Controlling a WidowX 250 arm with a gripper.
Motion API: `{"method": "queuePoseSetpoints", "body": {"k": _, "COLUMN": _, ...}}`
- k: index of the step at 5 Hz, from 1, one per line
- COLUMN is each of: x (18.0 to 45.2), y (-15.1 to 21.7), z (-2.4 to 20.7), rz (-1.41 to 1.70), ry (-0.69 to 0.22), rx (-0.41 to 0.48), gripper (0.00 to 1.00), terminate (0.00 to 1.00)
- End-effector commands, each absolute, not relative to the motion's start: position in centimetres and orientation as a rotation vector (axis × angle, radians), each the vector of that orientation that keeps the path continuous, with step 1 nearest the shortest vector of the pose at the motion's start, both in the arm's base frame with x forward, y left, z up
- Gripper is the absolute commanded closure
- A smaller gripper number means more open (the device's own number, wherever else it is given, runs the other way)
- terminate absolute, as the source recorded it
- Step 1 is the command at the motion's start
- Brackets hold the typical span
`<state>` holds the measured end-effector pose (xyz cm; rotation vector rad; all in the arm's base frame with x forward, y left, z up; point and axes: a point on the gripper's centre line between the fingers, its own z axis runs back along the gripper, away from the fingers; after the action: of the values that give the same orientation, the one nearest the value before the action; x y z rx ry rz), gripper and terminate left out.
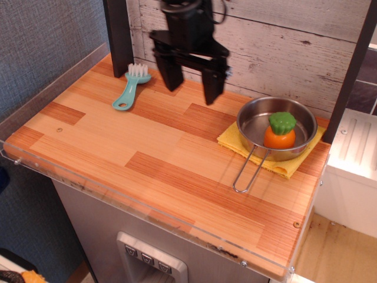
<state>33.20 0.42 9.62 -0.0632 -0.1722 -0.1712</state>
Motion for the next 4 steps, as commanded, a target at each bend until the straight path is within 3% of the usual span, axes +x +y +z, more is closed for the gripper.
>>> {"method": "queuePoseSetpoints", "body": {"k": 1, "x": 37.5, "y": -5.9, "z": 9.3, "rz": -0.505, "ry": -0.234, "rx": -0.140, "gripper": 0.00, "terminate": 0.00}}
{"method": "queuePoseSetpoints", "body": {"k": 4, "x": 37.5, "y": -7.9, "z": 6.3, "rz": -0.817, "ry": -0.278, "rx": -0.177, "gripper": 0.00, "terminate": 0.00}}
